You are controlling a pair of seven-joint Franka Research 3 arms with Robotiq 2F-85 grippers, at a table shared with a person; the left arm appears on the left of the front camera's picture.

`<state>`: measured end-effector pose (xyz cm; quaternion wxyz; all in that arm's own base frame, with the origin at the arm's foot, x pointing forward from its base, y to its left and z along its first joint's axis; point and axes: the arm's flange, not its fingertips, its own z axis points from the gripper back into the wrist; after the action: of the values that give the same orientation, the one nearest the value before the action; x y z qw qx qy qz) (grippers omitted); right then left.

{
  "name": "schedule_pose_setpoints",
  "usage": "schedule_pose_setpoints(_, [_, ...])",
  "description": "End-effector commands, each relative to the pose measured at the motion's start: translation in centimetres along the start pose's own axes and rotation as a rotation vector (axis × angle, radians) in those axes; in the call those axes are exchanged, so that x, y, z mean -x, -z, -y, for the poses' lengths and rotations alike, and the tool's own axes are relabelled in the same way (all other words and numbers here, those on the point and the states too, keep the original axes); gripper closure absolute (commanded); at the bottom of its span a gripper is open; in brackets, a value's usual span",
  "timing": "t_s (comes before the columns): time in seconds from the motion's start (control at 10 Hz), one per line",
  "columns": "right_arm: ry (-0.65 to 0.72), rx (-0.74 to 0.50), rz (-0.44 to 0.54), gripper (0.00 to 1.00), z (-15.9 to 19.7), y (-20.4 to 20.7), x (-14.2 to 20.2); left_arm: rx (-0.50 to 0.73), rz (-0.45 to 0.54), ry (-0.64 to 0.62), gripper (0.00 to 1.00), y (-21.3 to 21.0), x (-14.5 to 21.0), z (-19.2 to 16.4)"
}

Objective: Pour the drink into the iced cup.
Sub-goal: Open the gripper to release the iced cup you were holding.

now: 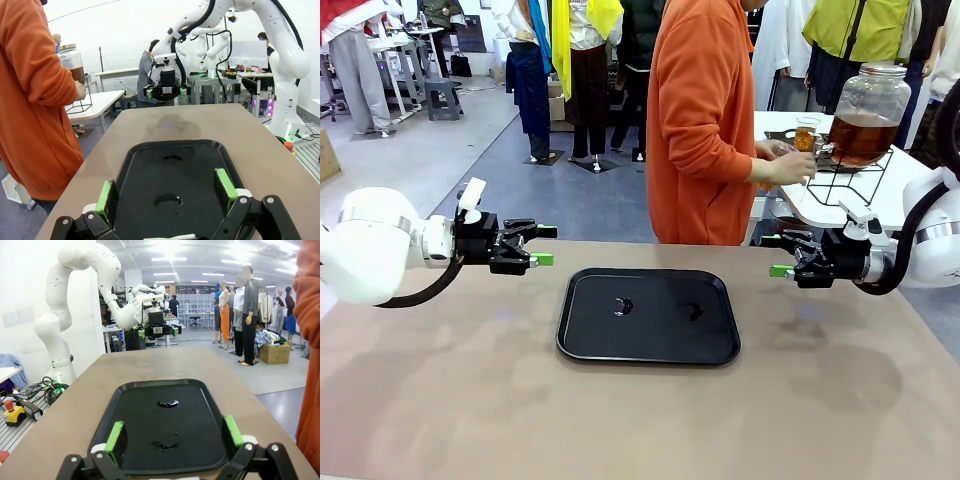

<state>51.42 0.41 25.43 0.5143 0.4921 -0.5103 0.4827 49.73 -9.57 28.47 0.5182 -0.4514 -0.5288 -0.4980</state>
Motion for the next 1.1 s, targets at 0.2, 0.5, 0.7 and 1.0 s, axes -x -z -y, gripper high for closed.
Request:
schedule_pose_setpoints(0.2, [0.0, -0.004, -0.001, 0.0, 0.23, 0.22, -0.43, 0.0, -0.001, 0.005, 0.0, 0.06, -0.06, -0.06])
schedule_pose_setpoints(0.5, [0.0, -0.004, -0.001, 0.0, 0.23, 0.22, -0.43, 0.0, -0.001, 0.005, 0.0, 0.06, -0.06, -0.06])
schedule_pose_setpoints(0.7, [0.0, -0.004, -0.001, 0.0, 0.23, 0.22, -0.43, 0.0, -0.001, 0.005, 0.0, 0.06, -0.06, -0.06])
schedule_pose_setpoints(1.0, [0.0, -0.004, -0.001, 0.0, 0.23, 0.22, -0.43, 0.0, -0.001, 0.005, 0.0, 0.06, -0.06, -0.06])
